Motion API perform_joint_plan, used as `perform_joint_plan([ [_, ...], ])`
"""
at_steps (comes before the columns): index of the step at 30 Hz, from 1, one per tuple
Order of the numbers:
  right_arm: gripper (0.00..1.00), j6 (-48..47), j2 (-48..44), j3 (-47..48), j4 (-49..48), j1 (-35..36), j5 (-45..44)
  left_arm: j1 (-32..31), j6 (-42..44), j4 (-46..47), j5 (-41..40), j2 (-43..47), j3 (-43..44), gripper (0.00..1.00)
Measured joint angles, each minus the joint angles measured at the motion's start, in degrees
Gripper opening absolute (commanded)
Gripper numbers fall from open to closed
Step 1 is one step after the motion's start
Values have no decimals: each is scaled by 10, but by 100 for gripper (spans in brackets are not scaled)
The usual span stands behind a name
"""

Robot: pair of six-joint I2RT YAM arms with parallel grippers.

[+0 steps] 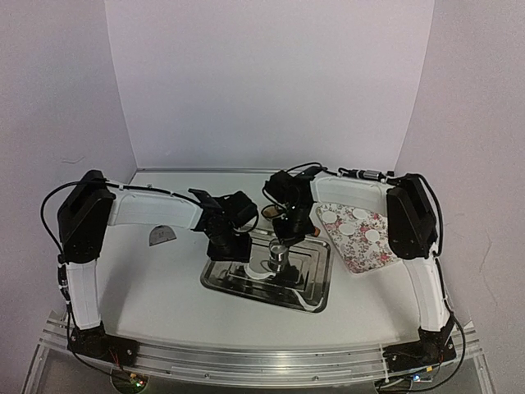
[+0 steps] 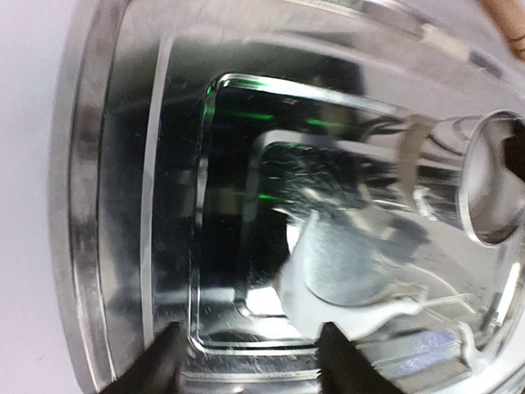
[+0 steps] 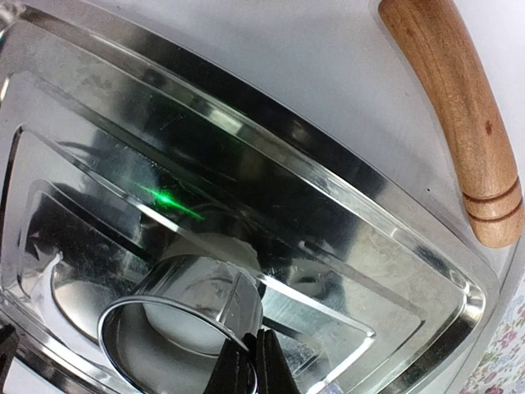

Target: Roll out the dumpling wrappers from the dough

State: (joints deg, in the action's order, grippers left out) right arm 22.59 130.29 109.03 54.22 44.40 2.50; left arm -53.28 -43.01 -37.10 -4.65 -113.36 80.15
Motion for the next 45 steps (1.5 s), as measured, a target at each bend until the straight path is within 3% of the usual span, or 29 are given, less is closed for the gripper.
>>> perform_joint_plan([
  [4, 0, 3, -21, 0, 8, 0, 5, 0, -13, -3, 0, 52, -1, 86],
  [8, 0, 5, -59, -9, 10, 0, 9, 0, -27, 5, 5, 101, -1, 96],
  [14, 0, 13, -123, -44, 12, 0, 14, 0, -29, 48, 51, 125, 7, 97],
  [24, 0, 19, -144, -76, 14, 0, 16, 0, -18, 62, 106, 26, 102, 96],
  [45, 0, 26, -146, -79, 19, -2, 14, 2, -18, -23, 99, -93, 211, 96],
])
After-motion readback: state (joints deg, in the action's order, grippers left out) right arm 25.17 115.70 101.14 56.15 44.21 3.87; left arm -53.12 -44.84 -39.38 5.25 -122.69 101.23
